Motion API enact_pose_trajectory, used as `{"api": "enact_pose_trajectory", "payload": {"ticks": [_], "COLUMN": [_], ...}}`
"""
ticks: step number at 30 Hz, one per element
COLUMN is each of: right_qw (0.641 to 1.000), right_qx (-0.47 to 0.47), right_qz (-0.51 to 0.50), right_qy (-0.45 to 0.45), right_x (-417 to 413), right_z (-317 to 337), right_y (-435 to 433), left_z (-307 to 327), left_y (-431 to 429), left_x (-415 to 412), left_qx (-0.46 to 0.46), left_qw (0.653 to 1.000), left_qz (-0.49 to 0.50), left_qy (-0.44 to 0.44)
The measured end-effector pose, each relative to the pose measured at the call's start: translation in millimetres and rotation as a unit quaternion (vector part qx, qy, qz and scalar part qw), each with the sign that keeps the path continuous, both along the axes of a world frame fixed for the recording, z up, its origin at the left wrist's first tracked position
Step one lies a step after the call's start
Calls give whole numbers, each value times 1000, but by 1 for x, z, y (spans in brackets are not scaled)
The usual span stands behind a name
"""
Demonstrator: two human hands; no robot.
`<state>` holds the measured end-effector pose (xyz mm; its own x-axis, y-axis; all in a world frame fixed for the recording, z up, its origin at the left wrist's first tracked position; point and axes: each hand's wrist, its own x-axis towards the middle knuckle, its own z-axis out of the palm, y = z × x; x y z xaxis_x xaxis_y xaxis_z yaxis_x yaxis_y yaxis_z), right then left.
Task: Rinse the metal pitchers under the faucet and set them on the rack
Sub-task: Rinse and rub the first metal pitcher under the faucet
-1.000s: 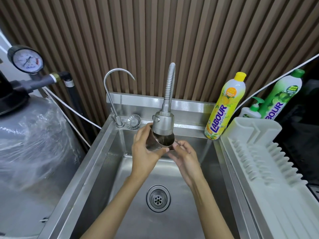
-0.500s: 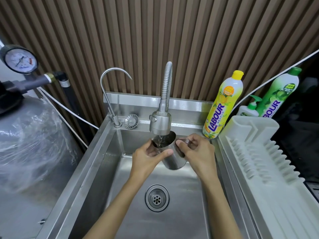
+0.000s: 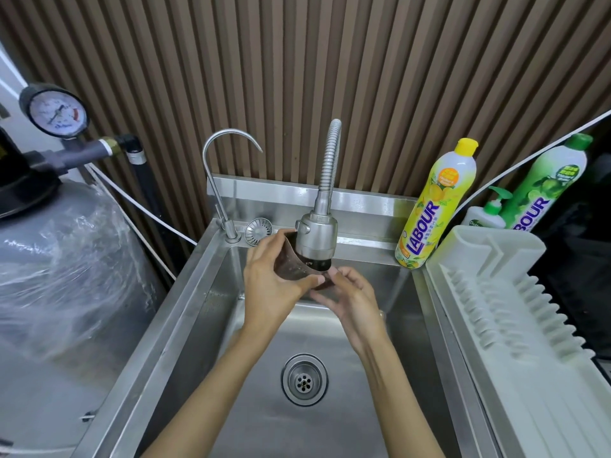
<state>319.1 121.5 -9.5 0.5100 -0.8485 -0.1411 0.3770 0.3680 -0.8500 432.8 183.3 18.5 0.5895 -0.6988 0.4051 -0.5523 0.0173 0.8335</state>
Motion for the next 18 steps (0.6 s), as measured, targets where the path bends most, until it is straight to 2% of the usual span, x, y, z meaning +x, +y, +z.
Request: {"api": "enact_pose_trajectory", "payload": {"ticks": [4,8,12,15,18], "right_qw": [993,967,906,871,806], "right_qx": [-31,-83,-217,-297,-392], "right_qz": [-15,-57,-120,-131,-127], "right_qy": [116,233,343,368,424], "right_x": [-10,-22,-25,-21,-11], "right_z": [11,31,40,43,43], "right_y": [5,4,1,-1,-4], "left_z": [-8,-10,-14,-23,-33], "left_y": [6,12,7,-2,-14], "left_x": [0,-5,-6,-2,3], "left_qx": [82,97,77,94,133], "left_qw": [995,991,961,946,928], "left_qz": [49,14,-93,-139,-161], "left_qy": [-13,87,249,279,308]}}
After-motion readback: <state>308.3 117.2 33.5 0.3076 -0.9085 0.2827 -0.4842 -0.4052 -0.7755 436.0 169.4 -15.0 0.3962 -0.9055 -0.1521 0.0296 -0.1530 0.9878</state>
